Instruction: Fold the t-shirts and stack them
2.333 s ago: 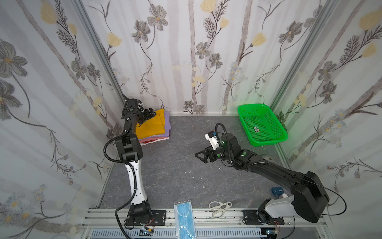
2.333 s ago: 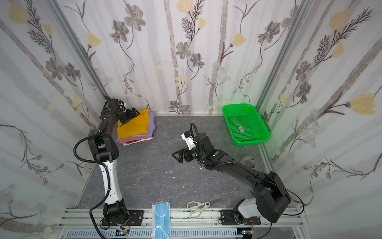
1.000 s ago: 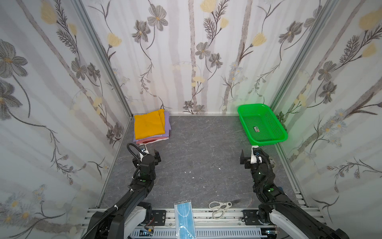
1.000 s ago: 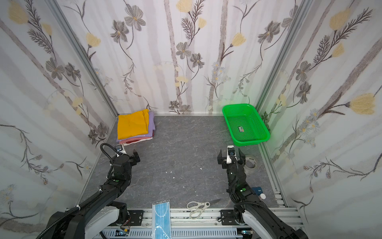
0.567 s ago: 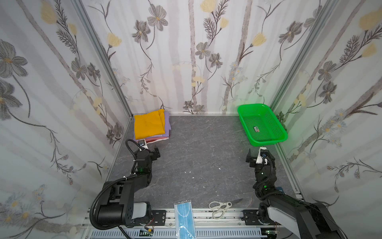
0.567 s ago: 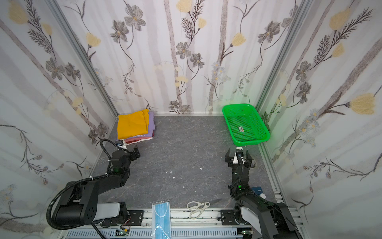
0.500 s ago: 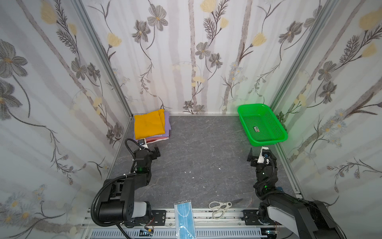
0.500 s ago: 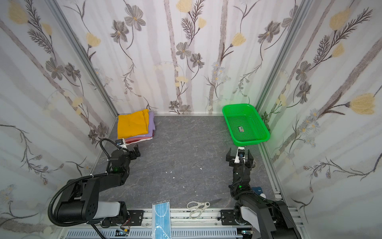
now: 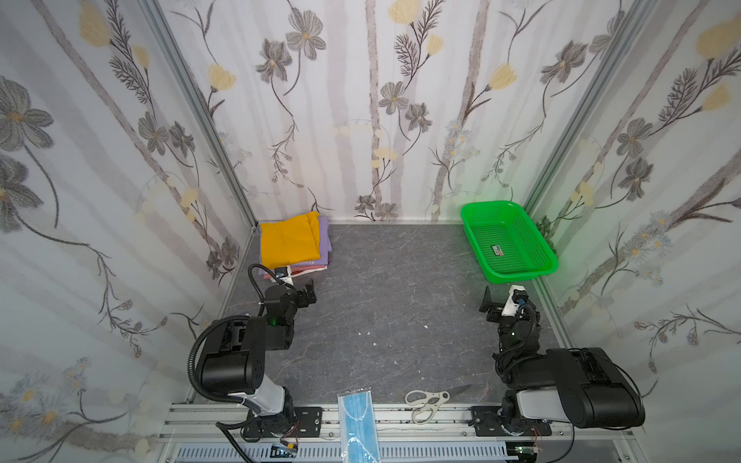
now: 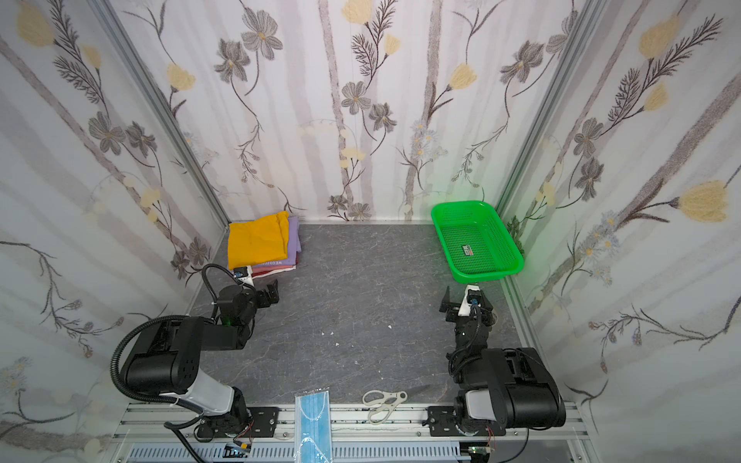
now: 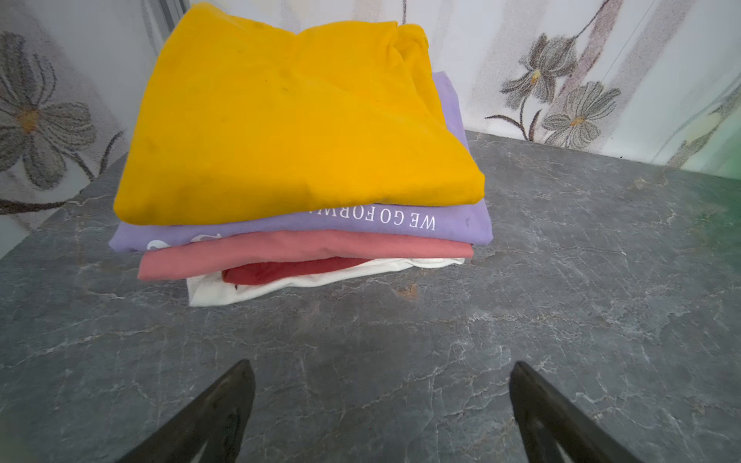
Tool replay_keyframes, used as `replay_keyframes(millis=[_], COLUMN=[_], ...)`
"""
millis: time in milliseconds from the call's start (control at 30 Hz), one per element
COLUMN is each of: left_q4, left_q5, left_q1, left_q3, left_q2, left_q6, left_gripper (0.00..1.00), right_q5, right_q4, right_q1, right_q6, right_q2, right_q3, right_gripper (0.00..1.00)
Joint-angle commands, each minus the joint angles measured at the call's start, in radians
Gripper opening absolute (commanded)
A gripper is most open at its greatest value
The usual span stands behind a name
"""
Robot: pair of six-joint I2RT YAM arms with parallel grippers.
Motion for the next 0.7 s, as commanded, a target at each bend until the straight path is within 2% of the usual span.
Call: replay_keyframes(millis=[0,133,667], left_q4=[-0.027,-0.030,-0.031], left_q5=[-0.039,-0.043,-0.039], left_q1=[-0.023,-0.026,-0.025], left_q3=[0.017,0.017,0.019], left_q2=[-0.002,-0.004,-0.003], left_q6=[0.038,0.040,0.040], left_gripper=[1.00,1.00,1.00], right_q5=[0.035,0.061,0.057], right_q4=[-0.043,-0.099,-0.099], right_q1=[-0.001,-0.005,-0.010], right_q6=[0.027,0.046,0.050], right_q2=[-0.012,0.004,0.007], right_q3=[0.078,0.121,0.125], right_gripper=[1.00,1.00,1.00])
